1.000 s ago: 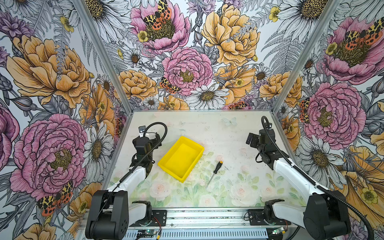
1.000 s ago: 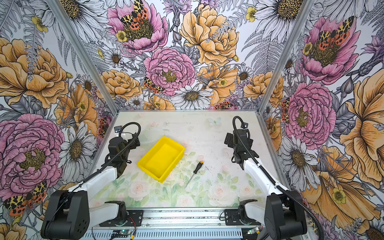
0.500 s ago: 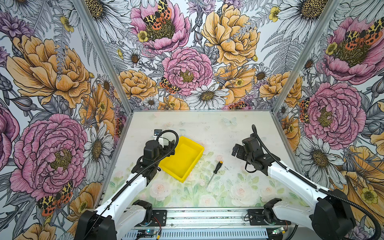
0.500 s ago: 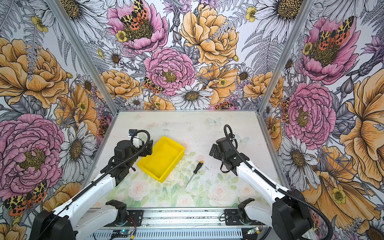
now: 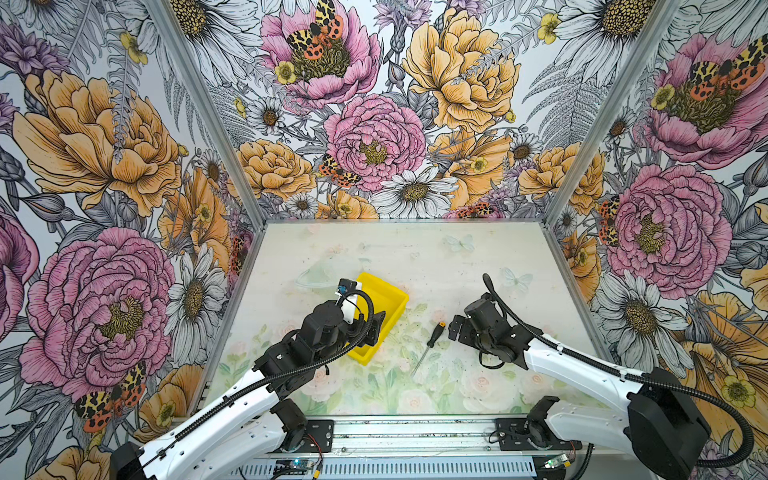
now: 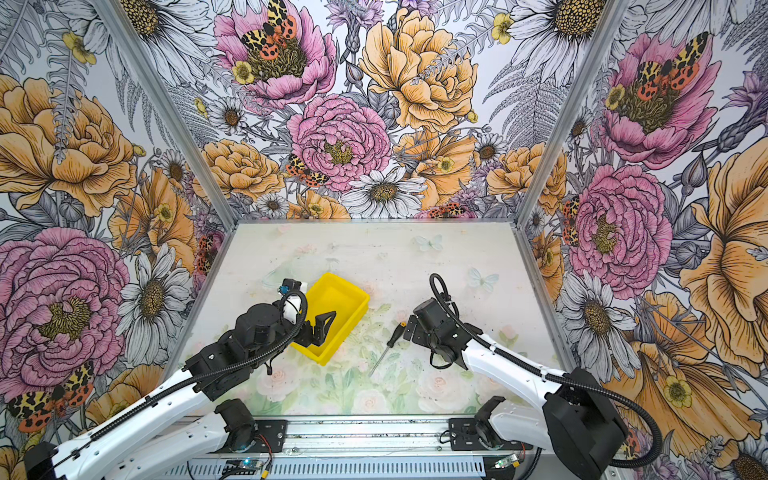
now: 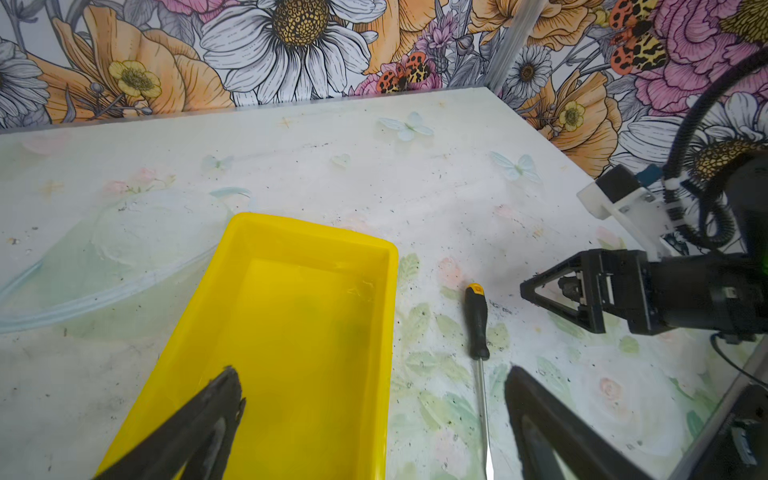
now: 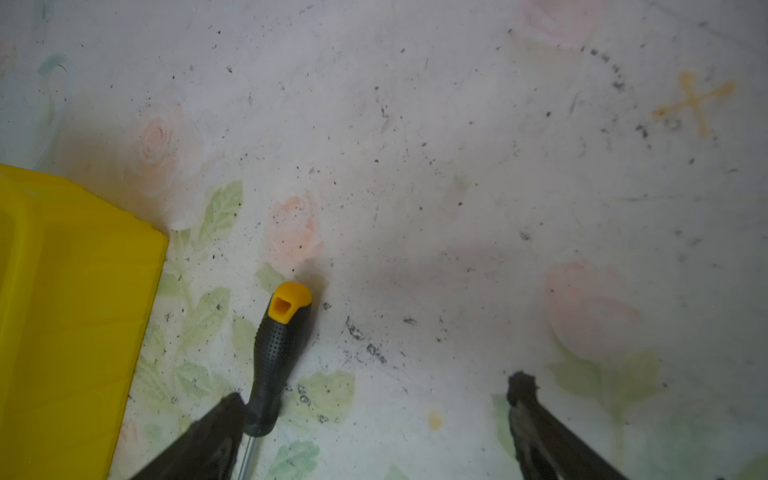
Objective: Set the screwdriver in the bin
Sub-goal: 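Move the right gripper over the screwdriver handle while the left arm nears the bin, then lower the right gripper and close it on the black-and-yellow screwdriver handle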
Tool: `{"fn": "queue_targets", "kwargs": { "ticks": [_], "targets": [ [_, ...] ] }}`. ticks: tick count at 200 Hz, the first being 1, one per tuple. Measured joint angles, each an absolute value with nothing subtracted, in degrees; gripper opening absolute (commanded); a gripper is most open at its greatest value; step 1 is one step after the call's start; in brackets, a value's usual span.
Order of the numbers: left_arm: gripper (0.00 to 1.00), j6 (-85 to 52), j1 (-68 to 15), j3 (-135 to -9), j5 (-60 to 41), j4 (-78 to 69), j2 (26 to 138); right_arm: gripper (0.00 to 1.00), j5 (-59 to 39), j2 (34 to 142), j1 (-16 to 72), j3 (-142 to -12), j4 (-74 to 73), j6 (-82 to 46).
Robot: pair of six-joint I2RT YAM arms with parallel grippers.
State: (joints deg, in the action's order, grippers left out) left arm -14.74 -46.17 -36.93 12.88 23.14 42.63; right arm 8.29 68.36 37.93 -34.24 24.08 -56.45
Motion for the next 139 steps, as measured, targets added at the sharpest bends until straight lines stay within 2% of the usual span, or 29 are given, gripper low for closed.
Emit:
{"fn": "queue_targets", "kwargs": {
  "ticks": [37, 96, 117, 139],
  "targets": [
    [0.99, -17.1, -47.8, -36.6, 15.4, 25.6, 42.2, 0.98, 8.7, 74.4, 40.9, -35.4, 22.2, -57.7],
    [0.99, -17.9, -47.4, -34.5, 14.7, 25.7, 42.6, 0.83, 11.4, 84.2, 47.2, -42.7, 20.1, -61.7],
    [0.99, -18.0, -46.3, -33.5, 13.6, 25.7, 41.7, 0.72, 12.3, 87.2, 48.9, -43.4, 19.7, -63.2],
    [0.99, -18.2, -44.6, -31.9, 11.8, 25.6, 39.8, 0.68, 13.7, 89.6, 50.1, -43.7, 19.8, -64.8]
  ]
}}
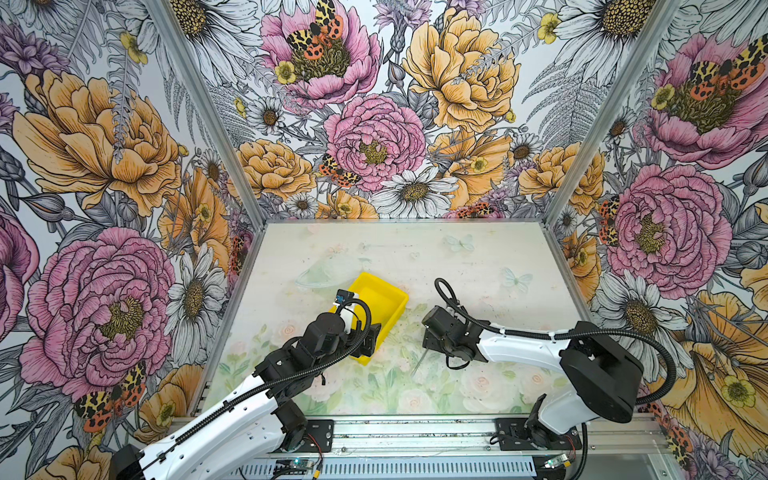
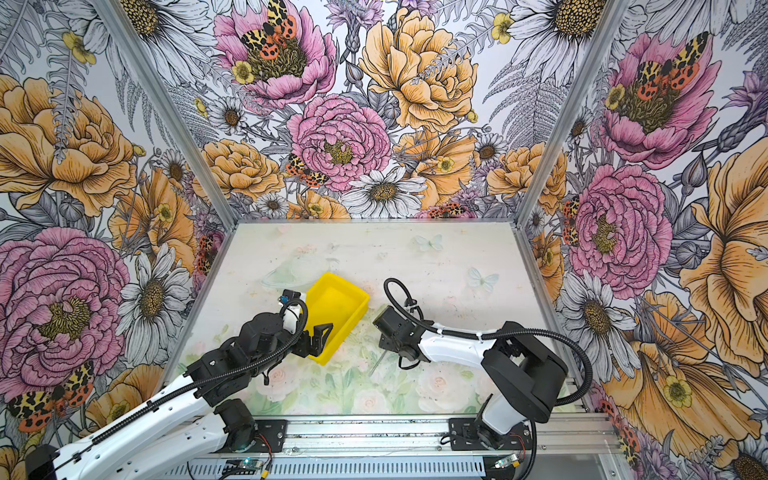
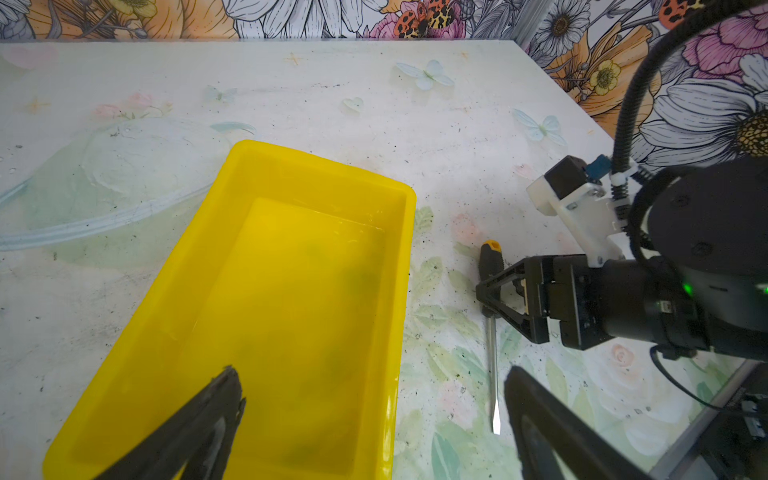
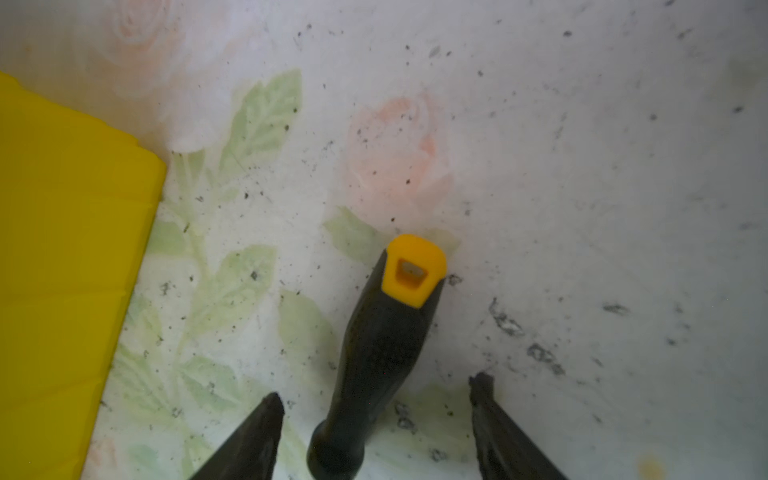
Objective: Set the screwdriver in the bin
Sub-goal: 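Lower the right gripper and close it on the black-and-yellow screwdriver handle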
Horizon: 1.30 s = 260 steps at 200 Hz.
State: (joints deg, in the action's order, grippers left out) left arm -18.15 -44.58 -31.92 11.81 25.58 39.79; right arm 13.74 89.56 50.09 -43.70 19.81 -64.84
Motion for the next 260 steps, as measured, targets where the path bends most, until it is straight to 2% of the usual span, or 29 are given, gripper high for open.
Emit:
{"fn": "queue_targets", "kwargs": {
  "ticks": [38, 81, 176, 212, 252, 260],
  "targets": [
    [0.99, -19.3, -40.3, -29.4, 9.1, 25.5, 35.0, 0.63, 15.6, 91.4, 50.3, -45.0, 19.5, -65.9],
    [0.99, -19.9, -37.6, -28.4, 8.3, 25.7, 31.2, 0.46, 17.2, 93.7, 50.3, -46.7, 19.4, -65.8],
    [0.99, -20.9, -37.6, -27.6, 8.3, 25.7, 29.4, 0.22, 19.5, 95.0, 50.3, -47.1, 19.4, -64.5],
    [0.99, -21.0, -37.6, -27.3, 8.5, 25.7, 28.8, 0.17, 19.9, 95.1, 50.5, -47.1, 19.4, -64.4],
    [0.99, -21.2, -38.9, -26.6, 9.5, 25.6, 27.6, 0.0, 19.9, 95.0, 50.5, -47.1, 19.4, -64.2],
    [0.99, -21.3, -39.2, -26.4, 9.6, 25.6, 27.4, 0.0, 19.9, 94.9, 50.5, -47.0, 19.4, -64.0]
  ]
}}
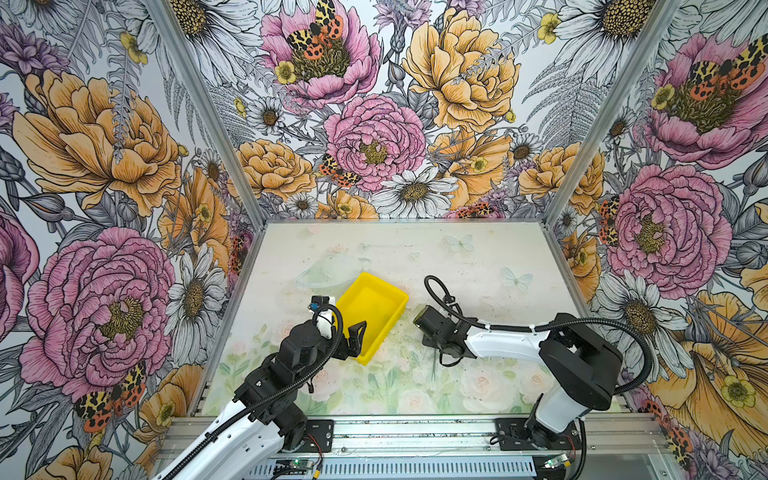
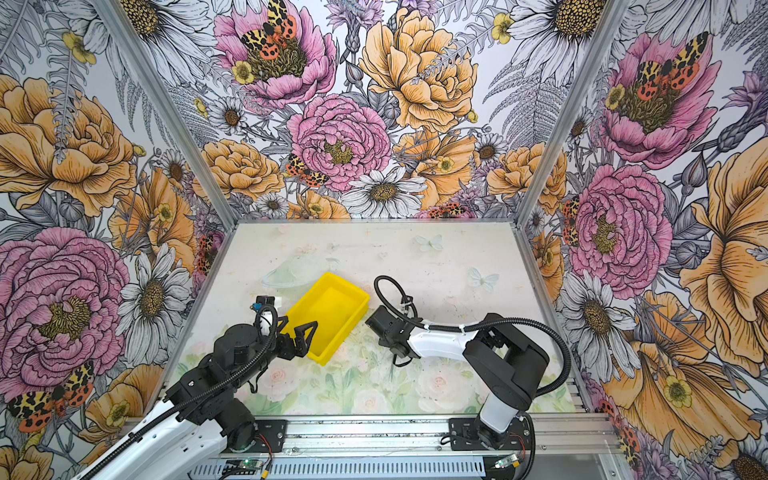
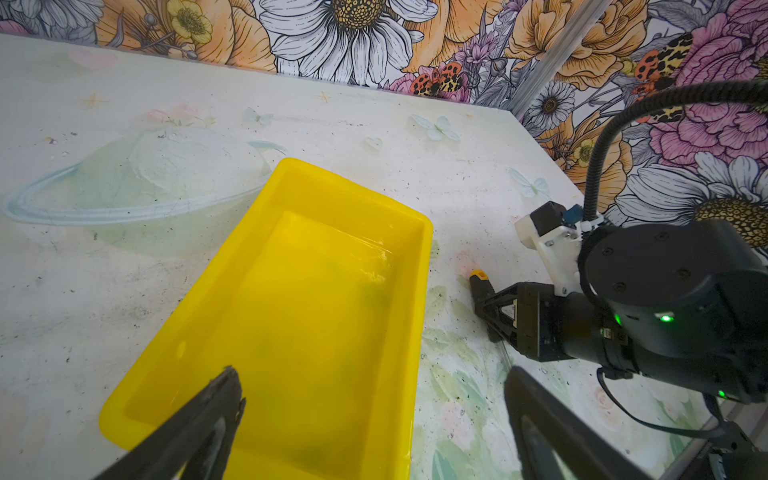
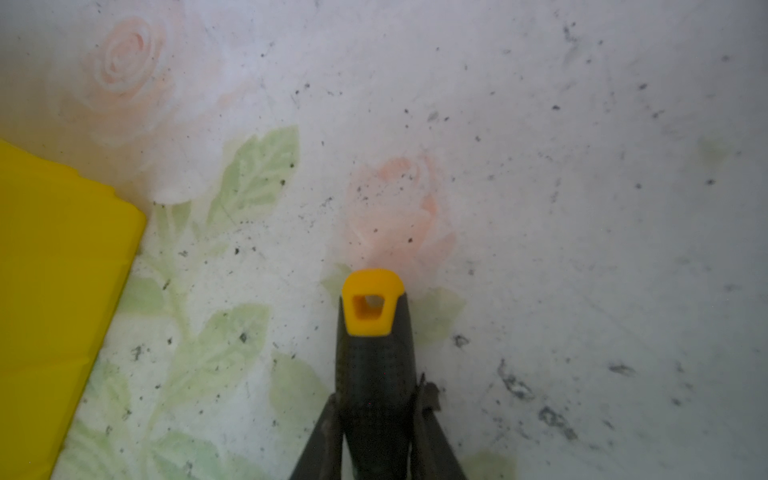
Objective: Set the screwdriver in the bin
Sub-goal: 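Lower the right gripper and close it on the black-and-yellow screwdriver handle, then lift the screwdriver upright with the right gripper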
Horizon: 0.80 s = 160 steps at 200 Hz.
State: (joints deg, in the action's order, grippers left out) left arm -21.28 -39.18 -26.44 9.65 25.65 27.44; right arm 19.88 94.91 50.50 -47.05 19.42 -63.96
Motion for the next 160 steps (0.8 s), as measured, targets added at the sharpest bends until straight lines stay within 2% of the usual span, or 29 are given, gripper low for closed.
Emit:
{"fn": "queue_targets", "kwargs": {
  "ticks": [36, 97, 160],
  "targets": [
    [0.99, -21.3, -40.2, -26.3, 10.1, 25.7, 26.7, 0.0, 20.0, 92.7, 51.9, -47.0, 22.1, -61.3],
    [0.99, -22.4, -40.4, -25.9, 12.4, 25.7, 26.6, 0.0, 22.5, 81.4, 53.7, -48.3, 23.6, -60.5],
    [0.99, -22.6, -40.4, -25.8, 15.4, 26.0, 24.7, 0.0, 22.8, 82.6, 55.7, -60.8, 23.7, -61.5]
  ]
}}
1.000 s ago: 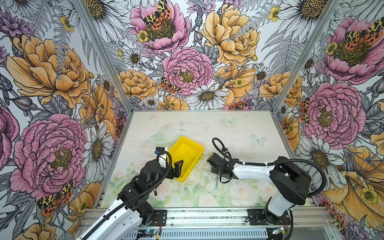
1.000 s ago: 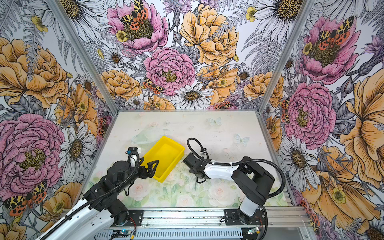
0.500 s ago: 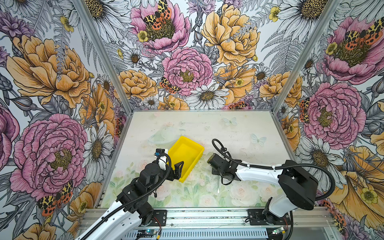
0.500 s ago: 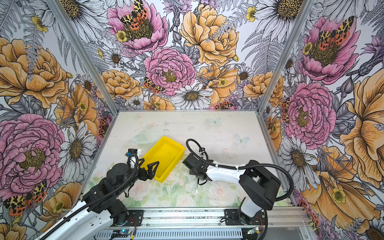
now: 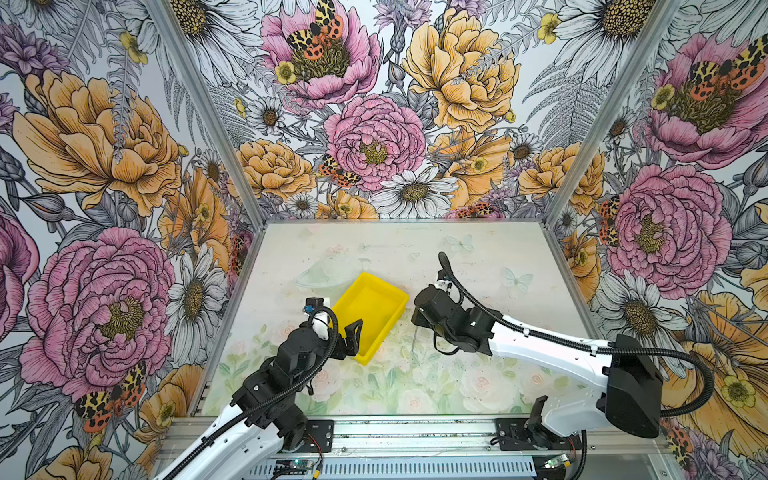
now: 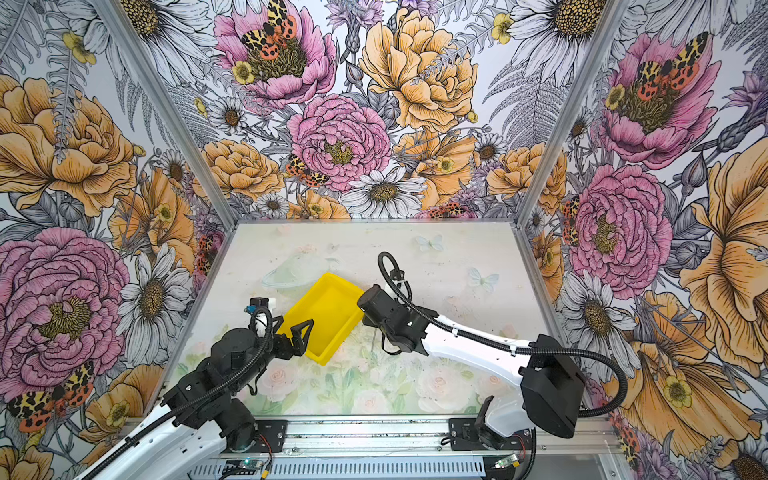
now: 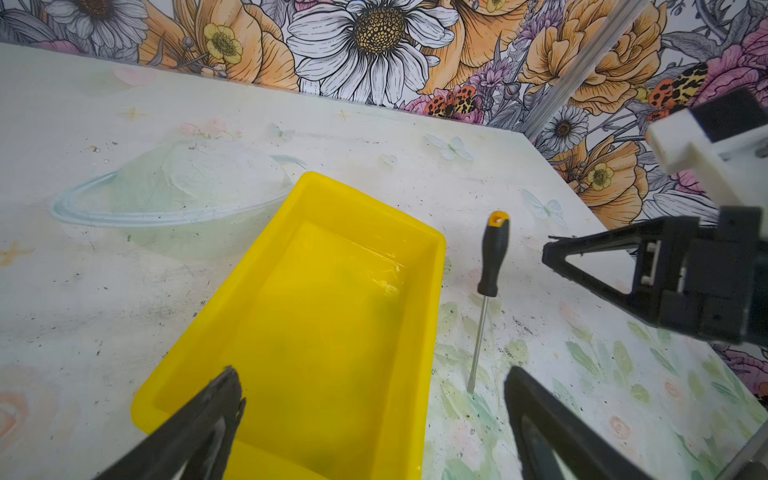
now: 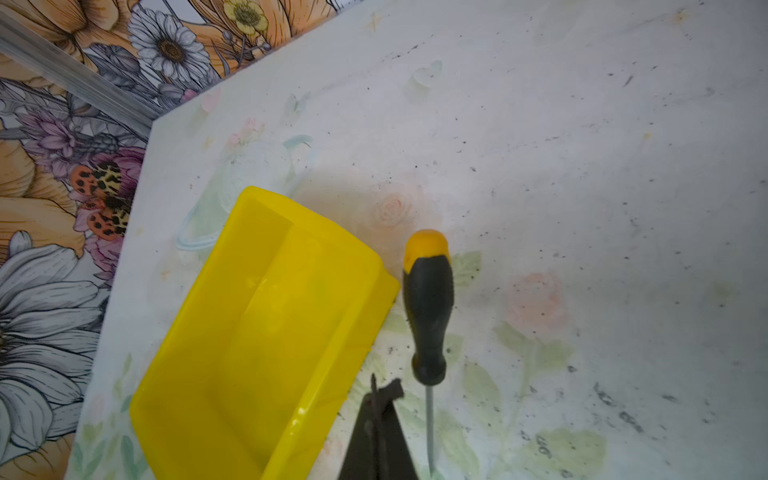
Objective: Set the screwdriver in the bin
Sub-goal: 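Lift the screwdriver upright with the right gripper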
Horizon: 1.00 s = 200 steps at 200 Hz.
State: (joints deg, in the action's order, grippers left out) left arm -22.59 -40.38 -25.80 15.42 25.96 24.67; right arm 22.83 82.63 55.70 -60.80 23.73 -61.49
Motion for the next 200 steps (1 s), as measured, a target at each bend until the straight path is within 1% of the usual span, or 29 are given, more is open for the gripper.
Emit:
{"fn": "queue_targets", "kwargs": {
  "ticks": [34, 58, 69, 80, 89, 96, 105, 131, 167, 186, 200],
  "targets": [
    [0.99, -22.6, -40.4, -25.8, 17.3, 26.6, 23.3, 0.0, 22.7, 85.8, 57.7, -67.9, 23.3, -61.4],
    [0.98, -22.6, -40.5, -25.8, 18.3, 27.2, 22.8, 0.0, 22.7, 86.4, 58.6, -68.7, 23.4, -61.3],
    [0.99, -22.6, -40.9, -25.8, 18.9, 27.4, 22.4, 0.07, 22.8, 86.3, 58.8, -68.0, 23.2, -61.9],
    [0.99, -22.6, -41.6, -25.8, 19.5, 27.6, 21.7, 0.18, 23.0, 86.0, 58.7, -66.4, 22.9, -62.8],
    [0.99, -22.6, -42.2, -25.8, 20.1, 27.8, 21.3, 0.23, 23.0, 85.7, 58.4, -64.7, 23.0, -62.9],
    [0.99, -22.6, -42.7, -25.8, 20.5, 28.0, 21.0, 0.32, 23.0, 85.6, 57.9, -63.3, 23.2, -63.3],
    [0.99, -22.7, -43.3, -25.8, 21.1, 28.3, 20.7, 0.4, 23.3, 85.4, 56.9, -61.4, 23.4, -64.2],
    [0.99, -22.7, -45.6, -25.8, 23.0, 29.1, 20.1, 0.59, 22.7, 85.3, 52.8, -57.5, 24.1, -64.1],
    [0.99, -22.9, -47.4, -25.7, 24.6, 29.8, 19.5, 0.76, 21.1, 87.6, 45.9, -56.6, 24.4, -62.4],
    [0.99, -23.1, -47.4, -25.7, 24.9, 29.9, 19.5, 0.81, 19.6, 92.2, 42.7, -58.3, 24.6, -60.8],
    [0.99, -23.1, -47.4, -25.7, 25.0, 30.2, 19.2, 0.82, 18.3, 96.4, 41.3, -60.4, 24.6, -59.5]
  ]
}}
